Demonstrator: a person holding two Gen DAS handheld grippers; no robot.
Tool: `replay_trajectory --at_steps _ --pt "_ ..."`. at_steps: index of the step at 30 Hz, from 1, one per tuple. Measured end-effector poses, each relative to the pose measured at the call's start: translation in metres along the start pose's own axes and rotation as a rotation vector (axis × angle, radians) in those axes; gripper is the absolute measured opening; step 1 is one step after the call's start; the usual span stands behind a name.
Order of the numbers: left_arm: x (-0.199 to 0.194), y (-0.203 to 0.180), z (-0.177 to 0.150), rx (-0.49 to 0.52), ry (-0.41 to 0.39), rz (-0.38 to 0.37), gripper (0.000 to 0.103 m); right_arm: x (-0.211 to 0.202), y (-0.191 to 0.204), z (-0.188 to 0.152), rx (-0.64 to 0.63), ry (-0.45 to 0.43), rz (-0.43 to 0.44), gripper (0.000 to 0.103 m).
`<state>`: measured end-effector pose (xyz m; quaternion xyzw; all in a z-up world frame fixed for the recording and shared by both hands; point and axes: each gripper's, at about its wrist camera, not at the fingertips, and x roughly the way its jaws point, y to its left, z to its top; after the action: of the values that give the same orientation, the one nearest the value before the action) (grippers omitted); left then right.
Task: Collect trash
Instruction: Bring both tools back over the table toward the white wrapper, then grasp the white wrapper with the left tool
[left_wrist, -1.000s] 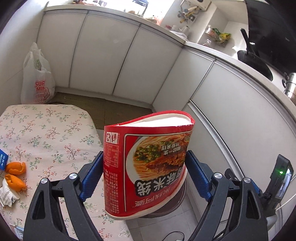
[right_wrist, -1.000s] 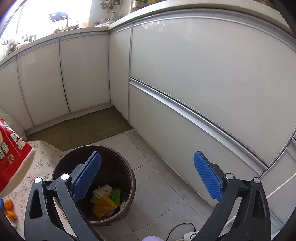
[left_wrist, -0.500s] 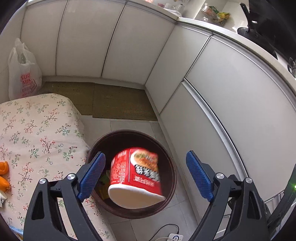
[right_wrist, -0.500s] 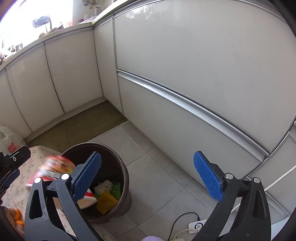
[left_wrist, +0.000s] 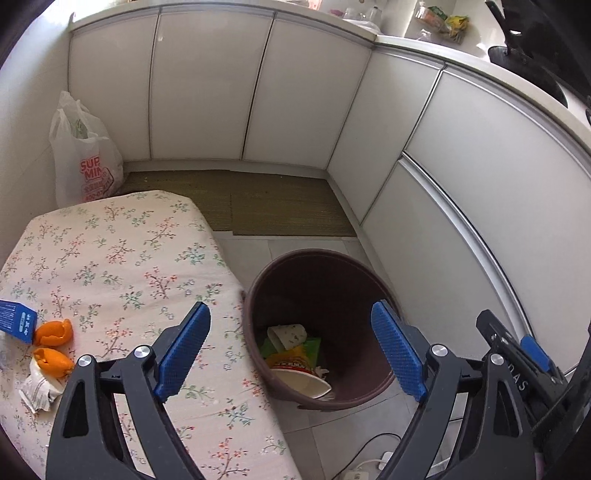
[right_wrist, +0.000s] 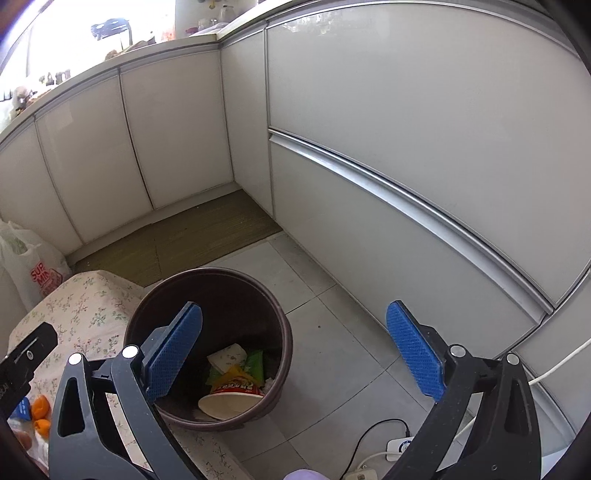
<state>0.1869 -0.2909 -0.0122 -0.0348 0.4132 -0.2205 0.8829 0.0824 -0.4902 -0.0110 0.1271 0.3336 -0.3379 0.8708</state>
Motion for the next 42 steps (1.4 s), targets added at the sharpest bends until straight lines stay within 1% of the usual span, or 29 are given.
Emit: replay_trajectory --at_steps 4,9,15,20,22,24,29,32,34,35,37,38,42 --pt "-0.016 0.037 -0.010 -0.027 0.014 0.048 0.086 -0.009 0.025 -0.006 -0.050 -0.001 0.040 0.096" --pt "-0.035 0.100 -0.031 -0.107 0.038 0.129 0.086 -0.017 0.063 -0.018 -0.124 0.036 0.128 0.096" --pt "-0.054 0.194 -0.066 -0.254 0.082 0.234 0.086 -0.030 0.115 -0.039 -0.227 0.078 0.225 0.096" --pt "-0.072 0.263 -0.090 -0.390 0.109 0.291 0.086 -0.042 0.164 -0.063 -0.345 0.094 0.280 0.096" --pt "-0.072 0.286 -0.098 -0.418 0.155 0.312 0.086 -0.045 0.181 -0.071 -0.391 0.096 0.293 0.096" --pt "-0.069 0.306 -0.105 -0.416 0.216 0.326 0.086 -0.048 0.197 -0.080 -0.428 0.103 0.307 0.096" --pt "-0.046 0.330 -0.118 -0.310 0.361 0.331 0.086 -0.050 0.224 -0.094 -0.463 0.129 0.333 0.096" --pt "-0.033 0.342 -0.127 -0.285 0.401 0.338 0.086 -0.046 0.237 -0.102 -0.470 0.157 0.347 0.096" --pt "-0.028 0.354 -0.130 -0.317 0.414 0.335 0.086 -0.044 0.245 -0.107 -0.478 0.172 0.352 0.096" --pt "-0.026 0.361 -0.131 -0.351 0.417 0.326 0.086 -0.044 0.248 -0.109 -0.484 0.175 0.352 0.096" --pt "-0.024 0.375 -0.134 -0.428 0.413 0.287 0.086 -0.043 0.255 -0.112 -0.499 0.176 0.348 0.096" --pt "-0.023 0.379 -0.135 -0.451 0.405 0.273 0.086 -0.042 0.258 -0.114 -0.506 0.177 0.347 0.096" --pt "-0.011 0.387 -0.140 -0.475 0.423 0.247 0.086 -0.038 0.269 -0.119 -0.519 0.192 0.348 0.096"
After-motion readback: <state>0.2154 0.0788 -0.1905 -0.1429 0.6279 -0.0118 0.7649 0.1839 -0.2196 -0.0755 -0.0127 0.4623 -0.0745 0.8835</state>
